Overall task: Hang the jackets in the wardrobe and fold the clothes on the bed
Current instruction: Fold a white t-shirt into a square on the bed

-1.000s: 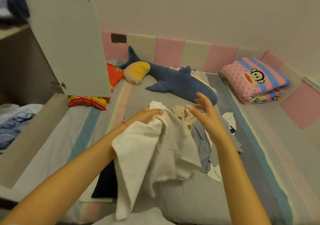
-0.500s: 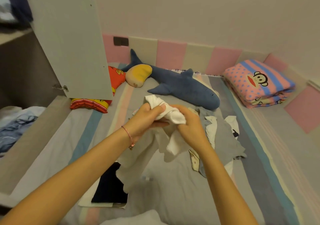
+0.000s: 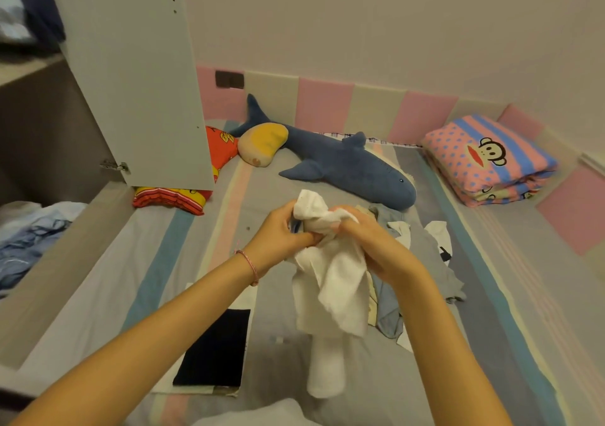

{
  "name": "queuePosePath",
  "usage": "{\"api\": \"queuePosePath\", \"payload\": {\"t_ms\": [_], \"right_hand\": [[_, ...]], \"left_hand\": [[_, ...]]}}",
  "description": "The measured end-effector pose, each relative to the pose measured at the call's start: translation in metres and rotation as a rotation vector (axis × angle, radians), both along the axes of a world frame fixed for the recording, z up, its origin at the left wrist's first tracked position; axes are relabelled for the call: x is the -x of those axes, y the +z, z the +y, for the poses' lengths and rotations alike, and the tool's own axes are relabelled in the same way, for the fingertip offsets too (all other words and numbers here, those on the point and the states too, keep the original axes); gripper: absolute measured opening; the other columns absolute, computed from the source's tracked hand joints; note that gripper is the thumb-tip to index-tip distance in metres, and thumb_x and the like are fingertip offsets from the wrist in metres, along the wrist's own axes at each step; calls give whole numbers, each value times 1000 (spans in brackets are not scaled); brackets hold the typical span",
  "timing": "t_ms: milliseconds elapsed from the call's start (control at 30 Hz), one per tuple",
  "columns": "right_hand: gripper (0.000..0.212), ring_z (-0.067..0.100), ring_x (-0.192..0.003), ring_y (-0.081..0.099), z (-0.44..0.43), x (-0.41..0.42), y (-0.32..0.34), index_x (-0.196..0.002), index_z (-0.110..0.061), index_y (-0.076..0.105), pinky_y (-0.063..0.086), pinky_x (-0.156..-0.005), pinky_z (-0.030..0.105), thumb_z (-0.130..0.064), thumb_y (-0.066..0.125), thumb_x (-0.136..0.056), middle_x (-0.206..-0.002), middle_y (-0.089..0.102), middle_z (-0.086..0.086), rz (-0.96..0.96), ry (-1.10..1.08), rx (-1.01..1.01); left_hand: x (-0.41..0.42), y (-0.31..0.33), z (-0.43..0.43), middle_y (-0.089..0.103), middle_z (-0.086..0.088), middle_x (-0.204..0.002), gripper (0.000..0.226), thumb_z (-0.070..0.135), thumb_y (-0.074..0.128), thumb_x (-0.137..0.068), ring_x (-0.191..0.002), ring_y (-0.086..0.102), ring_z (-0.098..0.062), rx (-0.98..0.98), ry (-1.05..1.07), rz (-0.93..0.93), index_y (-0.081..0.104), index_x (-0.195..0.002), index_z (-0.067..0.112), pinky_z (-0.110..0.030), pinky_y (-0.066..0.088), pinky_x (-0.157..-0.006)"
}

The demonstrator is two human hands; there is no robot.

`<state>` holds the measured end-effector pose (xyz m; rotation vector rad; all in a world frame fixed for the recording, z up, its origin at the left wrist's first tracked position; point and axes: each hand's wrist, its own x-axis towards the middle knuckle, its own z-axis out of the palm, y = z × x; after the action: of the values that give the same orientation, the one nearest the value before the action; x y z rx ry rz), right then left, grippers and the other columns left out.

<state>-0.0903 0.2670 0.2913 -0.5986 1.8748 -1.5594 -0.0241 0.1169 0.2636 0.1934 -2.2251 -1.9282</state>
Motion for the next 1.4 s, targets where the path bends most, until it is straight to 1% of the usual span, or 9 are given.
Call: {"api": "queuePosePath", "payload": {"t_ms": [133,333,467,533,600,733,833,900,1400], "right_hand": [[33,22,-83,66,13,-3,-1,-93,-7,60,54,-82,40,-34,74,-79,-88,68,6,140,-36,-92],[14,9,-68,47,15,-7,-5,-83,-22,45,40,-61,23,-22,53,-95,-76,51,-3,467,-226,-157],[11,16,-83,53,9,-25,-20,-88,-22,45,45,-74,34,-27,49,-97,-90,56,3,157,-337,79],[14,16,-75,58,17,-29,-11,-87,-20,48,49,-65,29,-27,60,-90,-82,61,1,-49,-399,291],[24,13,-62,56,38,-26,2,-91,-23,48,47,-53,23,-22,68,-78,-70,60,-3,-6,-365,378],[35,8,-58,47,64,-15,24,-97,-26,47,38,-53,21,-1,67,-83,-65,58,-4,525,-106,-62],[24,9,-68,52,60,-5,33,-86,-20,56,41,-61,23,3,57,-79,-75,60,-9,743,-325,43],[26,8,-66,53,64,1,40,-81,-23,57,42,-61,20,2,57,-76,-74,60,-14,810,-452,164],[21,-7,-65,53,93,23,17,-86,-17,71,37,-62,8,-5,54,-90,-66,61,-24,818,-981,187]], "left_hand": [[-1,-3,5,60,9,-110,53,7,73,-76,-103,57,-5,140,-93,22,52,-121,26,-14,48,-80],[-1,3,5,55,15,-113,64,9,73,-78,-100,55,4,187,-143,74,42,-127,34,-5,45,-76],[-6,17,-5,51,22,-119,57,9,63,-87,-107,50,9,389,-343,68,39,-128,40,-3,41,-85],[-9,21,-19,53,16,-120,53,10,61,-88,-108,51,3,486,-382,60,41,-124,43,-11,45,-88],[-13,22,-35,56,15,-109,48,13,67,-83,-101,56,-2,457,-297,70,41,-111,43,-15,49,-82],[-11,6,-56,59,7,-95,37,5,62,-83,-89,58,-12,528,-34,95,49,-97,37,-22,46,-73],[-4,-16,-59,62,-2,-85,23,1,54,-85,-81,59,-24,763,40,19,61,-90,22,-27,42,-64],[-2,-24,-59,63,-5,-81,24,-1,53,-85,-79,59,-25,700,103,-3,63,-86,20,-25,42,-61],[15,-2,-66,58,-15,-85,21,13,44,-97,-81,53,-28,738,235,74,62,-96,2,-28,33,-64]]}}
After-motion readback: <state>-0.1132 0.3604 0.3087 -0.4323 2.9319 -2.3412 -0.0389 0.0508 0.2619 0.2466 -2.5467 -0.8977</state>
